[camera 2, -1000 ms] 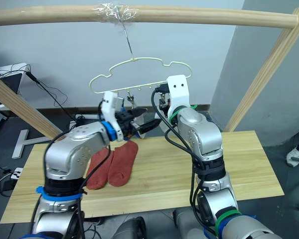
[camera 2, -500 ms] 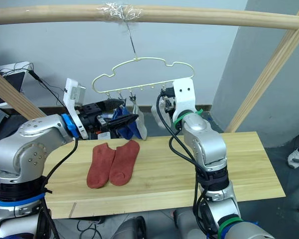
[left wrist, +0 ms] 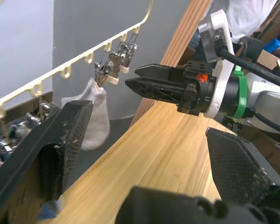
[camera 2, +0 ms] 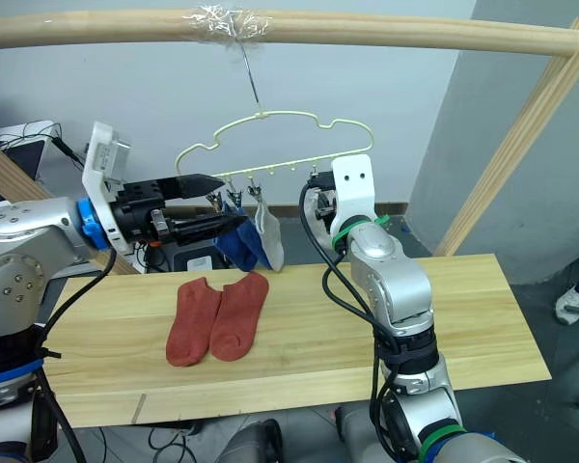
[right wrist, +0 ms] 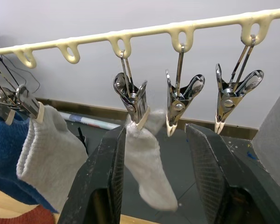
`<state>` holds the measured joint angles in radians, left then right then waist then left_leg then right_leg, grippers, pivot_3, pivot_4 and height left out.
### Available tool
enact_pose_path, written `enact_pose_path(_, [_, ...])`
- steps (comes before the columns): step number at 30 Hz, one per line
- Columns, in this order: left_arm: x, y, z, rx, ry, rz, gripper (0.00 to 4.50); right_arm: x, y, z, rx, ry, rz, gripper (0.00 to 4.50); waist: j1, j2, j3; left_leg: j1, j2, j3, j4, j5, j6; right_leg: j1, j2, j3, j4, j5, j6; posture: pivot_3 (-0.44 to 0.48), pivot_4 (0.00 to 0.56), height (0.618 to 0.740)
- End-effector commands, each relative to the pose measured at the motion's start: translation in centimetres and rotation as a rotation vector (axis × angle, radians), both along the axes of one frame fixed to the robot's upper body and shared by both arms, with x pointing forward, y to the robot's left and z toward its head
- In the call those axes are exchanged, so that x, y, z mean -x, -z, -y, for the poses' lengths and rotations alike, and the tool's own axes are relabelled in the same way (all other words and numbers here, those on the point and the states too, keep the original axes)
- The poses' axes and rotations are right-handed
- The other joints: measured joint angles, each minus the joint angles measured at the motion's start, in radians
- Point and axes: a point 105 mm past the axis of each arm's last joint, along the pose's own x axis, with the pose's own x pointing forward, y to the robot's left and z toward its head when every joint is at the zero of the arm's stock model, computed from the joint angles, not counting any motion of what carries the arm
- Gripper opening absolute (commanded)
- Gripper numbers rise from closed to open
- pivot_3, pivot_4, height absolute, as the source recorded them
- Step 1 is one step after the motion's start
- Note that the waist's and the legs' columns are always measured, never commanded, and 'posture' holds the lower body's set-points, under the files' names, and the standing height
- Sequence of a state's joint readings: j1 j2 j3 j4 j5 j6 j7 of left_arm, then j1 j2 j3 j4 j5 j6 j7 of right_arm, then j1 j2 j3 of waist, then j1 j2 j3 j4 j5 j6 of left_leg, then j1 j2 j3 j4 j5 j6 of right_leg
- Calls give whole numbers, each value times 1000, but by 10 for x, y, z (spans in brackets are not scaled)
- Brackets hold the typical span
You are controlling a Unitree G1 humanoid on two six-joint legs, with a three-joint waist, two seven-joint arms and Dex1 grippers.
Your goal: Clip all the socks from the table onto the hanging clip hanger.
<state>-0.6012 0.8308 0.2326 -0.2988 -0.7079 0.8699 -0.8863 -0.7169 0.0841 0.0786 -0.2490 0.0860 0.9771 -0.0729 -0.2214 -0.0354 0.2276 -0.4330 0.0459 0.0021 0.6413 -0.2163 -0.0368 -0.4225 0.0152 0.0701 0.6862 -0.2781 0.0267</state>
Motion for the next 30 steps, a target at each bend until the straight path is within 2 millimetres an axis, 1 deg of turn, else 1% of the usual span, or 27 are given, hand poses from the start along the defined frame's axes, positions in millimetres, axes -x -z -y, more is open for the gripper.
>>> enact_pose_path(1, [2,-17,-8,-2,-19,107,4460,2,-11,1,-17,23,49,2090,0,0,0,0,0,0,0,0,0,0,0,0,0,0,-1,-262,199,740])
enact_pose_path(3, [2,-15,-8,-9,-21,115,4460,2,-11,0,-20,26,47,2090,0,0,0,0,0,0,0,0,0,0,0,0,0,2,-3,-262,198,740])
enact_pose_path(10, [2,-12,-8,-14,-17,116,4460,1,-11,0,-27,40,42,2090,0,0,0,0,0,0,0,0,0,0,0,0,0,2,-4,-266,198,740])
enact_pose_path(15, [7,-14,-6,-14,10,128,4460,-2,-13,-1,-35,47,41,2090,0,0,0,0,0,0,0,0,0,0,0,0,0,2,-4,-262,197,740])
enact_pose_path(19, [14,-9,-6,-38,45,117,4460,-8,-14,-1,-44,58,42,2090,-2,0,0,0,0,0,0,0,0,0,0,0,0,2,-4,-262,197,740])
enact_pose_path(24, [17,-8,-6,-30,47,180,4460,-13,-14,-2,-53,61,43,2090,-1,0,0,0,0,0,0,0,0,0,0,0,0,2,-4,-259,198,740])
enact_pose_path(30, [24,1,-10,-37,58,182,4460,-14,-12,-2,-59,57,30,2090,-1,0,0,0,0,0,0,0,0,0,-1,0,0,2,-4,-253,203,740])
